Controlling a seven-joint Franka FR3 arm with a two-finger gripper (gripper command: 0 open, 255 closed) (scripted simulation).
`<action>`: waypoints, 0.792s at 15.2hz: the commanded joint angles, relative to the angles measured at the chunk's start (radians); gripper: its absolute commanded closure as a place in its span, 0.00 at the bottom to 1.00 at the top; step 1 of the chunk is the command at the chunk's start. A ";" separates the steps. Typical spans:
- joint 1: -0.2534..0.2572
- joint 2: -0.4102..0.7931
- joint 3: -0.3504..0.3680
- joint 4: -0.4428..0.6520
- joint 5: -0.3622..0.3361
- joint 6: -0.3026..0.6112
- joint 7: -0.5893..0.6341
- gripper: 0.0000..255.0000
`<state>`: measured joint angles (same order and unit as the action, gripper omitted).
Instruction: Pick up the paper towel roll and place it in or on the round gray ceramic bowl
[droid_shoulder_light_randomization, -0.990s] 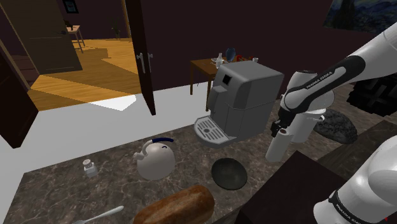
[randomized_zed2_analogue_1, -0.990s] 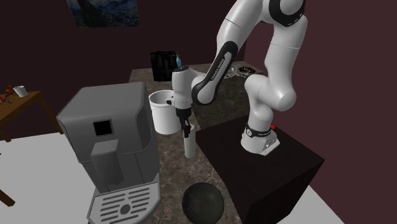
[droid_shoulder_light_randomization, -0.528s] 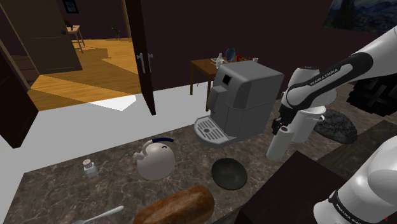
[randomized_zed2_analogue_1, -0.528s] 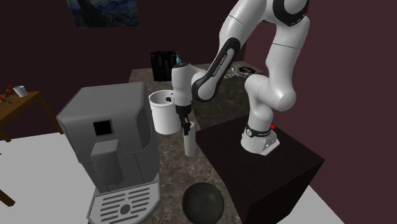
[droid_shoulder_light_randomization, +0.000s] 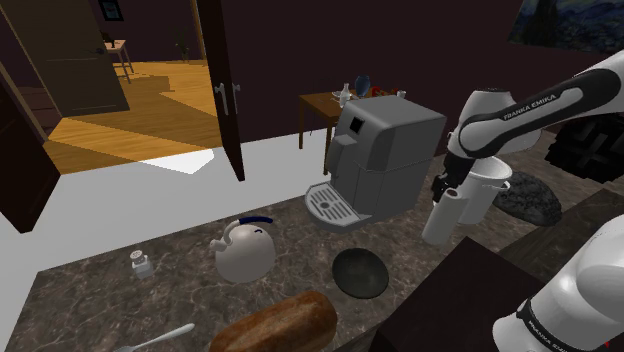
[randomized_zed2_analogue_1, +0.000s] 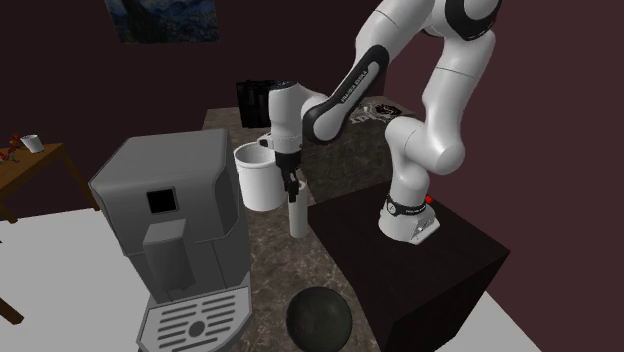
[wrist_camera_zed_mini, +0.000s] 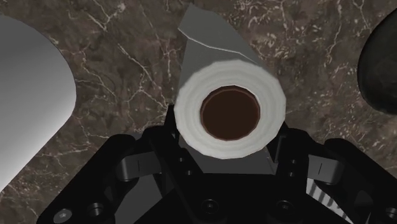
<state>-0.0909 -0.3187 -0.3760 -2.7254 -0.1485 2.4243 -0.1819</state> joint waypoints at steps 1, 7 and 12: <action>-0.002 -0.022 0.006 0.012 -0.003 -0.035 0.006 1.00; -0.009 -0.090 0.023 0.048 -0.011 -0.138 0.016 1.00; 0.000 -0.140 0.055 0.073 -0.005 -0.214 0.048 1.00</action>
<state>-0.0967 -0.4480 -0.3331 -2.6557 -0.1573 2.2262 -0.1480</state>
